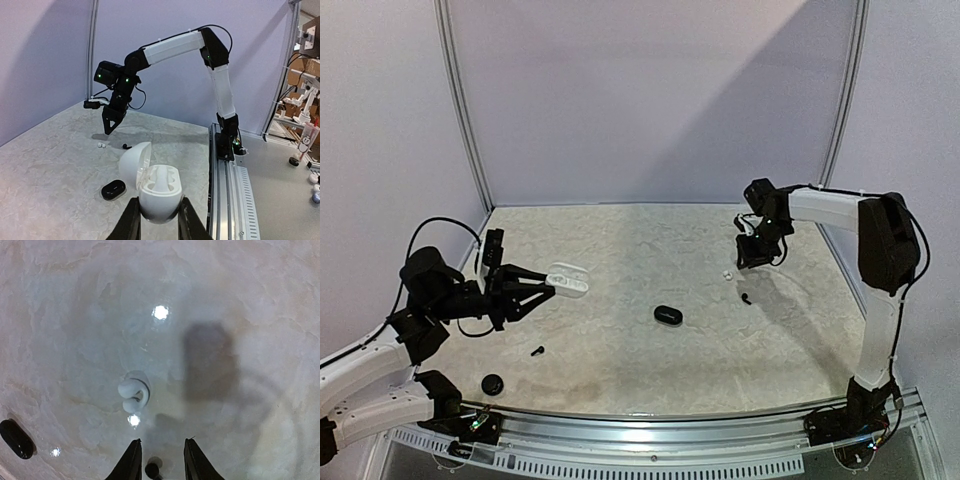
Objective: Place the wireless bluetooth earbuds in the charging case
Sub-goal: Pick up the right earbud from the center of the board.
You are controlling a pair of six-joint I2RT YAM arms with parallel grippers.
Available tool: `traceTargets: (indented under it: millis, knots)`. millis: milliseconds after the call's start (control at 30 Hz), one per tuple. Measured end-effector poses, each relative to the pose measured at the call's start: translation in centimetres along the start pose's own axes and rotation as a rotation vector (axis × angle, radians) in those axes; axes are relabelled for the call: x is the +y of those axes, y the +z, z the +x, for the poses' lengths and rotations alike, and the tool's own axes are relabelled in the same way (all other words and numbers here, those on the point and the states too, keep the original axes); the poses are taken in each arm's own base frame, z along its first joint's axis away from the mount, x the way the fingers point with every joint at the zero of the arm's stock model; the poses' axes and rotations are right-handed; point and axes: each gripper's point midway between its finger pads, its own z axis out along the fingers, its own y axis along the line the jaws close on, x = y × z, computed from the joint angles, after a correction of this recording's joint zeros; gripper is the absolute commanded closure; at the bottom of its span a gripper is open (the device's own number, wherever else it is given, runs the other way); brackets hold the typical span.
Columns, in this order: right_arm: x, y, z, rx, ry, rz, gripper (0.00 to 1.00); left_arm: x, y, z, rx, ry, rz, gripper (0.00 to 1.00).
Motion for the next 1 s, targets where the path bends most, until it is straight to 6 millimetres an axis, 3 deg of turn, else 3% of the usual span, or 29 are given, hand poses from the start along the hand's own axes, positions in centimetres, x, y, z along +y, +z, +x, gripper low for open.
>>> traceTargets:
  millis: [167,400,1000]
  knots:
    - [0.7,2.3,-0.5,0.03,-0.034,-0.041,0.74,0.7,-0.1,0.3,0.008,0.0,-0.021,1.0]
    - [0.9,4.1,0.1,0.068,-0.049,-0.064,0.75,1.4,-0.1,0.6,0.019,0.002,-0.04,1.0]
    - [2.2,4.4,-0.7,0.035,-0.066,-0.138,0.78,1.7,0.0,1.0,0.03,0.016,-0.045,1.0]
